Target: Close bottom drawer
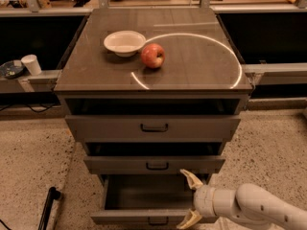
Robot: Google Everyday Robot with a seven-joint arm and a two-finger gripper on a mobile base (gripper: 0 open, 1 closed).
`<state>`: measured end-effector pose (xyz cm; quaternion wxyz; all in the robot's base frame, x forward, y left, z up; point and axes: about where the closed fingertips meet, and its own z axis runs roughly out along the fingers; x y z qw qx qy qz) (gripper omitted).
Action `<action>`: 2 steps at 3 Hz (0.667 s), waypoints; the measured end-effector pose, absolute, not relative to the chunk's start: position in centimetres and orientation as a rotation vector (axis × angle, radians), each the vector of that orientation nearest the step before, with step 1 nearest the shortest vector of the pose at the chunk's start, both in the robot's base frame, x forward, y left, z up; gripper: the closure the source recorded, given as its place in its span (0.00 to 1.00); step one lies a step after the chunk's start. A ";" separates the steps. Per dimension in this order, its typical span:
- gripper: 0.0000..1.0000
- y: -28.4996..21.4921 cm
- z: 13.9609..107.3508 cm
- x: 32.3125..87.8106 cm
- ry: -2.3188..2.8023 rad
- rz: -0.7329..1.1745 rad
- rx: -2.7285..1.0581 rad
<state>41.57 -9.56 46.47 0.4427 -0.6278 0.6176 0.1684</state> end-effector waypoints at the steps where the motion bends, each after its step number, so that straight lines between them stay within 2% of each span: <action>1: 0.00 -10.9 40.6 42.5 1.604 0.490 -1.543; 2: 0.00 -11.3 32.1 41.8 1.682 0.566 -1.529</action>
Offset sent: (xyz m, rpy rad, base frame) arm -0.0122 -0.0221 -0.2588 0.0174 0.3144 -0.0462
